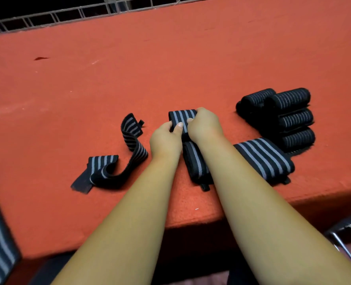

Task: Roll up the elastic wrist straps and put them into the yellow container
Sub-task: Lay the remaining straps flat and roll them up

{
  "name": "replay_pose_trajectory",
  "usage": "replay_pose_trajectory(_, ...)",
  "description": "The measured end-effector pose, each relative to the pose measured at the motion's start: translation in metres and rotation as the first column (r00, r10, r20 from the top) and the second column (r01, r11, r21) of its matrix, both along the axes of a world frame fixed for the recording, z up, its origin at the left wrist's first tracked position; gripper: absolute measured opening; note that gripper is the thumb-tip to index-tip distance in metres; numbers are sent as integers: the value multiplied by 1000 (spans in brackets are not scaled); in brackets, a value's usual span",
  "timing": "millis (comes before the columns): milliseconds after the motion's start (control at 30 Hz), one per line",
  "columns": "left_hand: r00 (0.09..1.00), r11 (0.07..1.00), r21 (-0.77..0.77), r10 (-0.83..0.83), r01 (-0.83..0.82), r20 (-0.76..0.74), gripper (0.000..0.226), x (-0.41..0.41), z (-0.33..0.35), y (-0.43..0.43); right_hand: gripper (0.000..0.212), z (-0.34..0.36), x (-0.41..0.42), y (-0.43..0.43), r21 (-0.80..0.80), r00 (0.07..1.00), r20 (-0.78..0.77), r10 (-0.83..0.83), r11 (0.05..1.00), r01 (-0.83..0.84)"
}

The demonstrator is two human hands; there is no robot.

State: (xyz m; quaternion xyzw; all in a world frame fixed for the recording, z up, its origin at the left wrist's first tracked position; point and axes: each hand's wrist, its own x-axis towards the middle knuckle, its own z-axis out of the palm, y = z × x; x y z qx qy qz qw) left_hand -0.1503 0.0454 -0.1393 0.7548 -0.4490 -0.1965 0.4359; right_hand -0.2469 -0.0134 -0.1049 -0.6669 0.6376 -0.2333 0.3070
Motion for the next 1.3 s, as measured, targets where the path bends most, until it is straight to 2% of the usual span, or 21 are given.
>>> replay_pose_trajectory(167,990,955,268,-140,125,36,31,2,27,10,33,4,-3,10,-16,1000,-29,5,1000,-6)
replay_pose_trajectory(233,985,952,265,-169,151,46,36,5,41,22,31,12,-4,18,-5,996,-88,27,1000,-28)
replay_pose_trajectory(300,981,972,193,-154,130,115,44,7,52,41,36,19,-2,29,-33,988,-143,49,998,-54)
replay_pose_trajectory(433,952,1000,24,4,-12,306,54,31,55,75,39,28,7,59,-144,967,-240,83,982,-120)
replay_pose_trajectory(567,895,976,123,111,-181,432,58,55,36,109,31,31,19,90,-168,943,-291,163,962,-218)
replay_pose_trajectory(667,848,921,226,168,-317,503,77,65,26,128,31,29,27,105,-188,940,-269,210,946,-265)
replay_pose_trajectory(733,885,893,288,207,-345,418,87,74,24,136,34,29,33,116,-183,936,-225,269,932,-312)
replay_pose_trajectory(800,915,918,258,200,-300,351,68,82,23,143,36,31,39,130,-142,932,-165,322,928,-346)
replay_pose_trajectory(867,931,951,150,220,-272,290,42,88,27,151,40,30,47,141,-66,926,-95,364,926,-371)
replay_pose_trajectory(900,943,958,107,234,-265,238,39,90,32,153,45,29,50,143,-28,920,-60,387,921,-389)
replay_pose_trajectory(1000,974,975,40,213,-217,78,69,93,54,161,64,27,57,157,64,892,58,448,890,-451)
replay_pose_trajectory(1033,980,981,10,196,-196,18,77,93,62,163,56,27,59,160,86,877,137,461,876,-474)
replay_pose_trajectory(1100,985,984,-62,164,-168,-61,83,94,79,168,21,33,62,170,120,813,292,504,824,-554)
replay_pose_trajectory(1233,972,969,-167,151,-182,-179,86,106,107,175,23,56,62,171,137,778,430,458,819,-557)
replay_pose_trajectory(1300,908,961,-210,78,-178,-411,74,114,118,178,22,68,60,167,130,764,470,442,821,-555)
